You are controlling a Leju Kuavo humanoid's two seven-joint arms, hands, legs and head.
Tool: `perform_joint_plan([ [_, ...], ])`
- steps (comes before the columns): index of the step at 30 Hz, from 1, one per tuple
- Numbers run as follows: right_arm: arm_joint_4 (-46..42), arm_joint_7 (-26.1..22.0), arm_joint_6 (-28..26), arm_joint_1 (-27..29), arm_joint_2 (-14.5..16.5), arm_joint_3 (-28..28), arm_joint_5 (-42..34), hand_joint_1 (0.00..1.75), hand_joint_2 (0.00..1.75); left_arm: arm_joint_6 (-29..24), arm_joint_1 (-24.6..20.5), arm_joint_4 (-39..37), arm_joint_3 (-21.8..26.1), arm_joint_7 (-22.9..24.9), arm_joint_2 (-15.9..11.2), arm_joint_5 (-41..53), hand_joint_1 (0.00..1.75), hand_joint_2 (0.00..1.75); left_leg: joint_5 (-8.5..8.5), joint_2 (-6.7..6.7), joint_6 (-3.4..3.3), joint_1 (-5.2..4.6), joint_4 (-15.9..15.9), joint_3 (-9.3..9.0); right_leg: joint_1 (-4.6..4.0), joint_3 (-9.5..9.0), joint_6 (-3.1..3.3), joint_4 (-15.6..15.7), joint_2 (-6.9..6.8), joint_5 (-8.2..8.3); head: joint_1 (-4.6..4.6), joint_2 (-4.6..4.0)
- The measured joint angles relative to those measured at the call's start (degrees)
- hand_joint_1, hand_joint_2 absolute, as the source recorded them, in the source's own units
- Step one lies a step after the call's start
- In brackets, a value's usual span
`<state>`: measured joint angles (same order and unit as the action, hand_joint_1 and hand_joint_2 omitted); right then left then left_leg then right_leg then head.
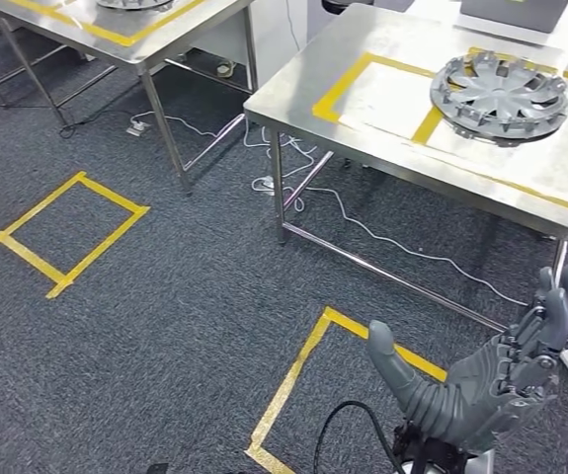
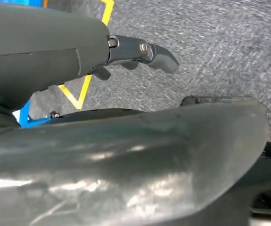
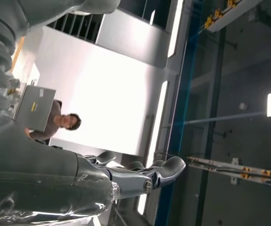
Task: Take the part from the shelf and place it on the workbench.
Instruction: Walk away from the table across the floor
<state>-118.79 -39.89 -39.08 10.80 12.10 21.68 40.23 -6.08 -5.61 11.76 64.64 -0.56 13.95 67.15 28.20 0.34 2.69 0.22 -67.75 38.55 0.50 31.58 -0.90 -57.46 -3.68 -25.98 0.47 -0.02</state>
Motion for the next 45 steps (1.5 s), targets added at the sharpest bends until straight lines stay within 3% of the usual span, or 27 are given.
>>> perform_joint_plan([
  [2, 0.0, 0.0, 0.0, 0.0, 0.0, 0.0, 0.2, 0.00, 1.75, 0.0, -0.1, 0.0, 0.0, 0.0, 0.0, 0.0, 0.00, 0.00, -2.86, 3.07, -0.27, -0.14, 7.6, -4.17, -0.36, -0.13, -0.45, -0.2, -1.18, -0.31, -0.15, 0.00],
  [4, 0.0, 0.0, 0.0, 0.0, 0.0, 0.0, 0.6, 0.00, 1.75, 0.0, -0.3, 0.0, -0.1, 0.0, 0.1, 0.1, 0.00, 0.00, -3.32, 4.44, -1.04, -0.36, 10.8, -5.62, -0.80, -0.28, -1.01, -0.3, -2.24, -0.58, -0.14, 0.01],
  [6, 0.0, 0.0, 0.0, 0.0, 0.0, 0.0, 0.9, 0.00, 1.75, 0.1, -0.2, 0.0, -0.2, 0.0, 0.1, 0.1, 0.00, 0.00, -3.39, 2.88, -1.99, -0.39, 10.9, -5.42, -0.78, -0.56, -1.55, -0.2, -3.37, -0.82, 0.00, 0.01],
  [8, 0.0, 0.0, 0.0, 0.0, 0.0, -0.1, 1.0, 0.00, 1.75, 0.1, 0.0, 0.0, -0.2, 0.1, 0.1, 0.1, 0.00, 0.00, -3.62, 1.41, -2.70, -0.22, 11.0, -5.42, -0.50, -0.06, -2.13, -2.0, -1.55, -2.40, 0.10, 0.00],
  [10, 0.0, 0.0, 0.0, 0.0, 0.0, -0.1, 1.0, 0.00, 1.75, 0.1, -0.1, 0.0, -0.3, 0.1, 0.1, 0.1, 0.00, 0.00, -3.83, -0.02, -3.20, -0.10, 11.1, -5.33, -0.33, 2.72, -2.41, -8.4, 1.96, -6.01, 0.37, 0.00],
  [12, 0.0, 0.0, 0.0, 0.0, 0.0, -0.1, 1.0, 0.00, 1.75, 0.1, -0.1, 0.0, -0.3, 0.1, 0.1, 0.1, 0.00, 0.00, -3.96, -1.60, -3.44, -0.17, 11.1, -5.18, -0.36, 6.40, -2.37, -15.8, 3.33, -8.87, 0.52, 0.00],
  [13, 0.0, 0.0, 0.0, 0.0, 0.0, -0.1, 1.0, 0.00, 1.75, 0.1, -0.1, 0.0, -0.3, 0.1, 0.1, 0.1, 0.00, 0.00, -4.00, -2.39, -3.46, -0.19, 11.1, -5.15, -0.38, 7.32, -2.31, -17.3, 3.50, -8.91, 0.55, 0.00],
  [14, 0.0, 0.0, 0.0, 0.0, 0.0, -0.1, 1.0, 0.00, 1.75, 0.1, -0.1, 0.0, -0.3, 0.1, 0.1, 0.1, 0.00, 0.00, -4.03, -3.20, -3.43, -0.20, 11.0, -5.17, -0.36, 7.19, -2.22, -16.7, 3.61, -7.85, 0.55, 0.01],
  [15, 0.0, 0.0, 0.0, 0.0, 0.0, -0.1, 1.1, 0.00, 1.75, 0.0, 0.0, 0.0, -0.3, 0.1, 0.1, 0.1, 0.00, 0.00, -4.07, -4.07, -3.36, -0.18, 11.0, -5.22, -0.29, 5.86, -2.10, -13.6, 3.93, -5.79, 0.55, 0.01],
  [17, 0.0, 0.0, 0.0, 0.0, 0.0, -0.1, 1.1, 0.00, 1.75, 0.0, -0.1, 0.0, -0.3, 0.1, 0.1, 0.1, 0.00, 0.00, -4.18, -5.68, -3.01, -0.17, 10.9, -5.18, 0.07, 2.12, -1.97, -5.4, 6.28, -2.08, 0.55, 0.01],
  [19, 0.0, 0.0, 0.0, 0.0, 0.0, -0.1, 1.1, 0.00, 1.75, -0.1, -0.1, 0.0, -0.3, 0.1, 0.1, 0.1, 0.00, 0.00, -4.40, -6.91, -2.37, -0.14, 10.9, -4.78, 0.24, 0.13, -1.83, -1.1, 8.12, -0.90, 0.50, 0.00],
  [21, 0.0, 0.0, 0.0, 0.0, 0.0, -0.1, 1.1, 0.00, 1.75, -0.1, 0.0, 0.0, -0.3, 0.1, 0.1, 0.1, 0.00, 0.00, -4.75, -7.81, -1.63, 0.07, 11.0, -4.33, 0.10, 0.07, -1.31, -0.8, 7.46, -0.73, 0.45, 0.00],
  [22, 0.0, 0.0, 0.0, 0.0, 0.0, -0.1, 1.1, 0.00, 1.75, -0.1, 0.1, 0.0, -0.3, 0.1, 0.1, 0.1, 0.00, 0.00, -4.67, -7.31, -1.33, 0.10, 10.9, -4.15, 0.08, 0.06, -0.97, -0.7, 6.87, -0.55, 0.42, 0.00],
  [24, 0.0, -0.1, 0.0, 0.0, 0.0, 0.0, 1.1, 0.00, 1.75, -0.1, 0.0, 0.0, -0.3, 0.1, 0.1, 0.1, 0.00, 0.00, -2.62, -4.50, -0.86, -0.06, 8.0, -2.67, 0.13, -0.02, -0.28, -0.3, 5.42, -0.29, 0.09, 0.00],
  [26, 0.0, -0.1, 0.0, 0.1, 0.0, 0.0, 1.1, 0.00, 1.75, -0.3, -0.1, 0.0, -0.3, -0.1, 0.1, -0.4, 0.00, 0.00, 1.27, -1.77, -0.49, -0.19, 0.8, 0.78, -0.03, 0.04, 0.07, -0.3, 3.78, -0.27, -0.22, 0.00],
  [28, 0.0, -0.1, 0.0, 0.1, 0.0, 0.0, 1.4, 0.00, 1.75, -0.6, -0.1, 0.0, -0.1, -0.7, 0.0, -1.2, 0.00, 0.00, 3.06, -1.22, -0.32, -0.17, -4.5, 3.34, -0.12, 0.15, 0.16, -0.3, 2.03, -0.31, -0.24, 0.01],
  [30, 0.0, 0.0, 0.0, 0.1, 0.0, 0.0, 1.7, 0.00, 1.75, -0.8, 0.0, 0.0, 0.0, -1.2, -0.1, -1.4, 0.00, 0.00, 0.90, -0.81, -0.35, -0.16, -2.2, 1.88, -0.14, 0.11, 0.11, -0.3, 0.43, -0.39, -0.25, 0.01],
  [32, 0.0, 0.0, 0.0, 0.0, 0.0, 0.0, 1.8, 0.00, 1.75, -0.7, -0.1, 0.0, 0.0, -1.4, -0.3, -1.0, 0.00, 0.00, -2.24, 1.68, -0.48, -0.24, 5.1, -2.45, -0.39, -0.04, -0.25, -0.4, -0.89, -0.64, -0.32, 0.01],
  [34, 0.0, 0.0, 0.0, 0.0, 0.0, 0.0, 1.7, 0.00, 1.75, -0.5, -0.4, 0.0, 0.0, -1.5, -0.4, -0.8, 0.00, 0.00, -3.33, 3.60, -1.06, -0.38, 9.9, -5.05, -0.78, -0.07, -0.82, -0.6, -2.00, -0.94, -0.40, 0.01],
  [36, 0.1, 0.0, 0.0, 0.0, 0.0, 0.0, 1.2, 0.00, 1.75, -0.5, -0.4, 0.0, -0.1, -1.5, -0.4, -0.7, 0.00, 0.00, -3.27, 2.67, -1.91, -0.49, 10.7, -5.12, -0.91, -0.26, -1.35, -0.5, -3.27, -1.07, -0.40, 0.01],
  [37, 0.1, 0.0, 0.0, 0.0, 0.0, 0.0, 0.9, 0.00, 1.75, -0.6, -0.3, 0.0, 0.0, -1.5, -0.3, -0.7, 0.00, 0.00, -3.36, 2.01, -2.23, -0.42, 10.8, -5.12, -0.82, -0.38, -1.67, -0.6, -3.17, -1.31, -0.35, 0.01],
  [39, 0.1, -0.1, 0.0, 0.0, 0.0, -0.1, 0.5, 0.00, 1.75, -0.7, -0.1, 0.0, 0.0, -1.5, -0.3, -0.9, 0.00, 0.00, -3.59, 0.66, -2.91, -0.18, 11.0, -5.23, -0.57, 0.61, -2.20, -3.4, -0.73, -3.30, -0.10, 0.00],
  [41, 0.1, -0.1, 0.0, 0.0, 0.0, -0.1, 0.3, 0.00, 1.75, -0.8, -0.2, 0.0, 0.0, -1.5, -0.3, -1.0, 0.00, 0.00, -3.73, -0.67, -3.34, -0.09, 11.0, -5.18, -0.42, 4.10, -2.43, -10.8, 2.44, -6.97, 0.24, 0.01],
  [42, 0.1, -0.1, 0.0, 0.0, 0.0, -0.1, 0.2, 0.00, 1.75, -0.8, -0.2, 0.0, 0.0, -1.5, -0.3, -1.0, 0.00, 0.00, -3.76, -1.42, -3.45, -0.11, 11.0, -5.15, -0.41, 6.11, -2.44, -14.7, 3.10, -8.44, 0.32, 0.01],
  [43, 0.1, -0.1, 0.0, 0.0, 0.0, -0.1, 0.2, 0.00, 1.75, -0.8, -0.2, 0.0, 0.0, -1.5, -0.3, -1.0, 0.00, 0.00, -3.77, -2.23, -3.46, -0.13, 11.0, -5.16, -0.42, 7.50, -2.41, -17.2, 3.39, -8.93, 0.34, 0.01],
  [44, 0.1, -0.1, 0.0, 0.0, 0.0, -0.2, 0.2, 0.00, 1.75, -0.8, -0.2, 0.0, 0.0, -1.5, -0.3, -1.0, 0.00, 0.00, -3.78, -3.07, -3.45, -0.13, 11.0, -5.20, -0.43, 7.89, -2.33, -17.5, 3.52, -8.26, 0.36, 0.01],
  [45, 0.1, -0.1, 0.0, 0.0, 0.0, -0.2, 0.1, 0.00, 1.75, -0.8, -0.2, 0.0, 0.0, -1.5, -0.3, -1.1, 0.00, 0.00, -3.81, -3.93, -3.40, -0.12, 11.0, -5.27, -0.39, 7.11, -2.21, -15.5, 3.73, -6.58, 0.36, 0.00],
])
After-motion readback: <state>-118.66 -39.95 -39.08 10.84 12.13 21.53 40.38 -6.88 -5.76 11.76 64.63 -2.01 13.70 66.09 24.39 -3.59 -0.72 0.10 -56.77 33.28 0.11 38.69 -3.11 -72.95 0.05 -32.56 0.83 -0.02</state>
